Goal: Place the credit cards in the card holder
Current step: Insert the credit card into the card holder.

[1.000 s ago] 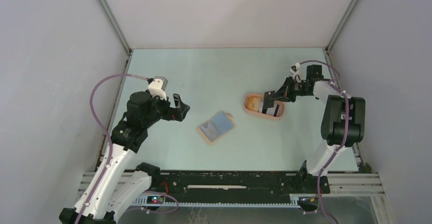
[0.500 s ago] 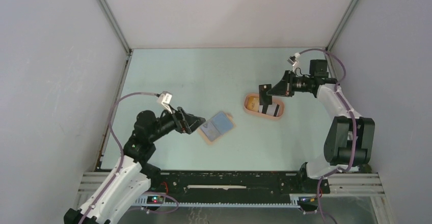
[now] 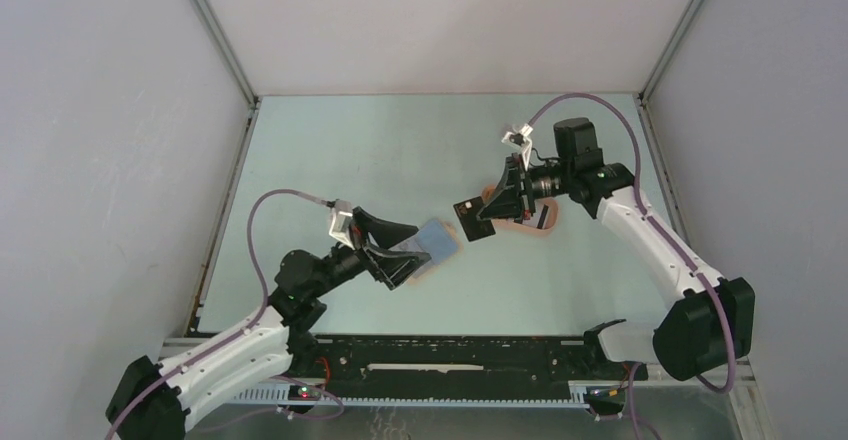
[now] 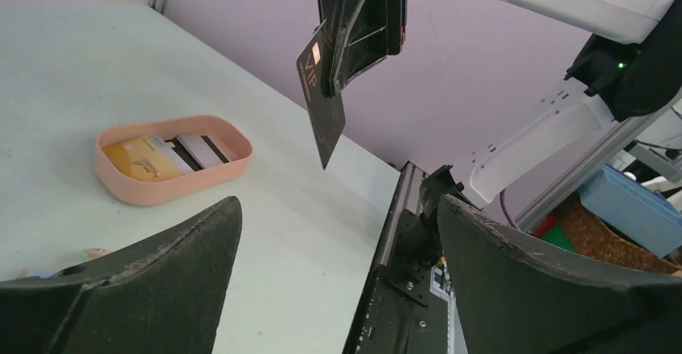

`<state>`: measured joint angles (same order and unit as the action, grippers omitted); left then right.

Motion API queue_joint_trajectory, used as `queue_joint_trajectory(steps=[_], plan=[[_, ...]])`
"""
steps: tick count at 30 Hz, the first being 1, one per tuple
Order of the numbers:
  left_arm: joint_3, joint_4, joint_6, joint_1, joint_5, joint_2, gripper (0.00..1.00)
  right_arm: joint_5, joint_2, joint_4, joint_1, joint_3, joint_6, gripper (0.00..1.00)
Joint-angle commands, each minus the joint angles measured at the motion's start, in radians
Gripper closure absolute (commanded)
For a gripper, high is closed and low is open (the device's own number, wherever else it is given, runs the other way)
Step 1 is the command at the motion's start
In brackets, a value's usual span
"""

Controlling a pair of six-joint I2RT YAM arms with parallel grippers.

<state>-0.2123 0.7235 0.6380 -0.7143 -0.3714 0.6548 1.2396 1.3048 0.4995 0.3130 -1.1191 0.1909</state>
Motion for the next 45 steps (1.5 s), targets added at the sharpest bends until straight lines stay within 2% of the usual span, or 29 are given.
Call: queue_joint_trajectory(steps=[1, 5, 10, 15, 22, 30, 34, 37, 41, 42, 45], plan=[[0.018, 0.179, -0.092, -0.038, 0.052, 0.04, 0.05, 0.052, 0.008, 0.018, 0.077, 0.001, 0.118, 1.0], [0.014, 0.224, -0.099, -0.053, 0.049, 0.101, 0.09, 0.03, 0.023, 0.03, 0.144, 0.001, 0.165, 1.0], [0.024, 0.295, -0.096, -0.075, 0.048, 0.159, 0.14, 0.007, 0.05, 0.026, 0.152, 0.0, 0.148, 1.0], [0.015, 0.342, -0.055, -0.076, 0.052, 0.215, 0.3, 0.025, 0.077, 0.118, 0.152, -0.037, 0.224, 0.99], [-0.017, 0.389, -0.016, -0.081, 0.022, 0.311, 0.47, 0.033, 0.089, 0.141, 0.15, -0.042, 0.247, 0.99], [-0.043, 0.429, -0.011, -0.092, 0.007, 0.382, 0.51, 0.06, 0.116, 0.152, 0.154, -0.042, 0.257, 0.99], [-0.053, 0.475, 0.003, -0.093, -0.01, 0.427, 0.58, 0.063, 0.127, 0.154, 0.157, -0.042, 0.258, 0.99], [-0.066, 0.498, 0.013, -0.094, -0.033, 0.463, 0.69, 0.063, 0.134, 0.157, 0.158, -0.042, 0.26, 0.99], [-0.078, 0.51, 0.014, -0.093, -0.055, 0.489, 0.94, 0.062, 0.139, 0.16, 0.158, -0.042, 0.264, 0.99], [-0.078, 0.514, 0.015, -0.093, -0.056, 0.493, 0.98, 0.063, 0.139, 0.162, 0.158, -0.043, 0.265, 0.98], [-0.075, 0.531, 0.023, -0.094, -0.058, 0.503, 0.99, 0.063, 0.143, 0.165, 0.158, -0.043, 0.268, 0.98]])
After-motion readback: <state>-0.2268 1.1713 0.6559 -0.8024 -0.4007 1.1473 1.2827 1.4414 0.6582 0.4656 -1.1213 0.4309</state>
